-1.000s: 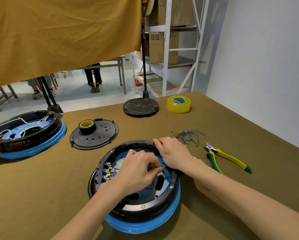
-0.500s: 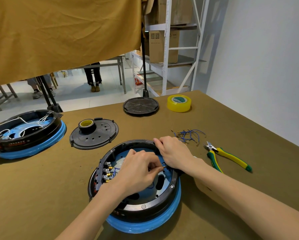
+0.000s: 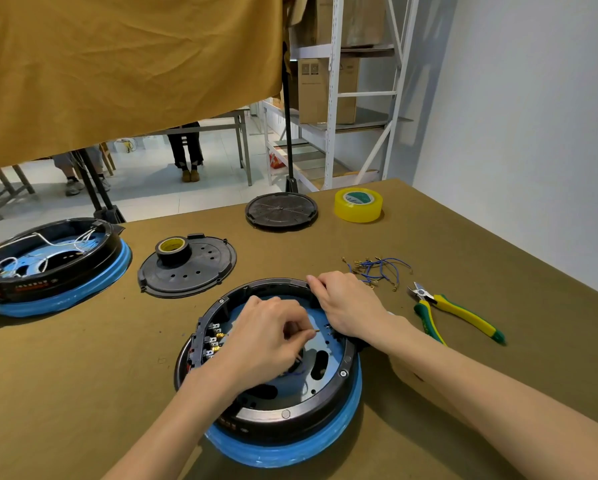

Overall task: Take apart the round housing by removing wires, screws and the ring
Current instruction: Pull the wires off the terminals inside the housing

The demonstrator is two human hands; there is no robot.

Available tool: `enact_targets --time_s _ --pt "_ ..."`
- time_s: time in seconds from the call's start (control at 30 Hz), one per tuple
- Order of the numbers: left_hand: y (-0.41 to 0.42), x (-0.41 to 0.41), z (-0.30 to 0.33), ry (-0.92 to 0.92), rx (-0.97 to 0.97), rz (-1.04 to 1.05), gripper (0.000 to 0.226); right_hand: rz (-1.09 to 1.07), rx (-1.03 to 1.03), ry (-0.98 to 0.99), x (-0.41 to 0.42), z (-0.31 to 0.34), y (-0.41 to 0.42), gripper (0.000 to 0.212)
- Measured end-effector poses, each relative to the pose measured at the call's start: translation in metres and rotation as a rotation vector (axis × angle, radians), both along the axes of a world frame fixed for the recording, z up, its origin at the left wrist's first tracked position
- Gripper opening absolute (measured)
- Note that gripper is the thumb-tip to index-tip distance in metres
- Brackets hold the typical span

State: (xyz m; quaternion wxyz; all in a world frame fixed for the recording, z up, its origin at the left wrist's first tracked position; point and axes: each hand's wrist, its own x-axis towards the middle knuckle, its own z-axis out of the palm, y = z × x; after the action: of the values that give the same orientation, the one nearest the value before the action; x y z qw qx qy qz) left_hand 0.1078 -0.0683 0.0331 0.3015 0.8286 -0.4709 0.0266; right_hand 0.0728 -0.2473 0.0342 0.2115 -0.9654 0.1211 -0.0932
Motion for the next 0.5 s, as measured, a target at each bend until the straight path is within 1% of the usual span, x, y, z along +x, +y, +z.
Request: enact_targets --time_s 0.1,0.17,0.23,0.27,0.33,0.4,0.43,0.5 --pt "0.0 0.0 0.001 0.07 -0.2 0.03 0.011 0.004 0.061 -0.039 -0.001 0.0 0.0 0.049" --pt "-0.003 0.0 0.002 0.151 -0.3 0.064 0.006 0.022 0.149 -0.205 -0.005 0.001 0.0 0.044" --pt "-0.004 0.004 0.002 0.281 -0.406 0.116 0.006 0.035 0.264 -0.378 -0.011 0.005 0.0 0.036" --pt "-0.003 0.007 0.004 0.335 -0.474 0.136 0.006 0.059 0.345 -0.416 -0.016 0.007 0.002 0.033" --pt "-0.001 0.01 0.009 0.418 -0.601 0.142 0.008 0.152 0.457 -0.38 -0.024 0.009 0.008 0.03" --pt "0.0 0.01 0.013 0.52 -0.682 0.128 0.007 0.239 0.441 -0.309 -0.031 0.009 0.016 0.022" --pt "0.001 0.009 0.015 0.578 -0.698 0.118 0.007 0.278 0.446 -0.274 -0.032 0.009 0.019 0.018" --pt "0.003 0.007 0.018 0.67 -0.687 0.096 0.011 0.353 0.569 -0.199 -0.033 0.014 0.025 0.018"
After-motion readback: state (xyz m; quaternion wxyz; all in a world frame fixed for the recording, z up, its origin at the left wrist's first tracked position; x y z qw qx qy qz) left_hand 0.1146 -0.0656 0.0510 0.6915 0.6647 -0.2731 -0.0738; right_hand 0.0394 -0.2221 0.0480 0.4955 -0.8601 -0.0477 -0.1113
